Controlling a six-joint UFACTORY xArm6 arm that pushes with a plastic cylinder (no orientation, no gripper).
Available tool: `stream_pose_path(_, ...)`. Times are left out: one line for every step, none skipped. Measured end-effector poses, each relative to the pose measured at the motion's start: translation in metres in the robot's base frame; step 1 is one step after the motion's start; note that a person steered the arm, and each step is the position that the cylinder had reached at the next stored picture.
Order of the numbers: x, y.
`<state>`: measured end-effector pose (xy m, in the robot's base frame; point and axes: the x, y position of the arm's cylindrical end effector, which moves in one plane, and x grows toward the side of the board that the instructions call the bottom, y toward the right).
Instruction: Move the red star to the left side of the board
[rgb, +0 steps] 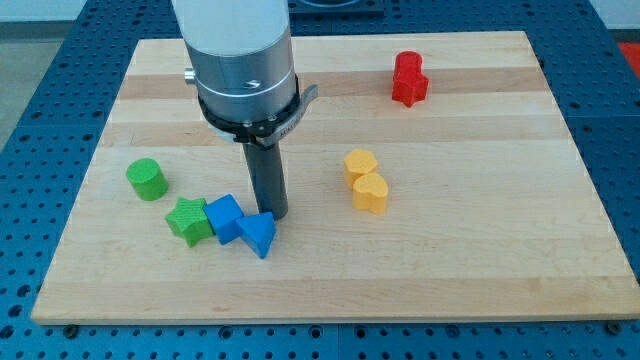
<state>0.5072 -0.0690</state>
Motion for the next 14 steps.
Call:
stream_pose_path(-0.042,0.01)
stream_pose_path(-0.126,0.034)
stream_pose_path(-0.208,0.072)
stream_pose_path(-0.245,0.132)
stream_pose_path(-0.245,0.2)
stream_pose_path(-0.251,0.202)
stream_pose_path(-0.262,0.202)
stream_pose_path(-0.294,0.212)
stream_pose_path(-0.303,0.234)
stream_pose_path(-0.256,0.235)
stream_pose_path(-0.247,0.235)
stream_pose_path(-0.201,0.235)
stream_pose_path(-0.193,0.235)
stream_pose_path(-0.196,0.234)
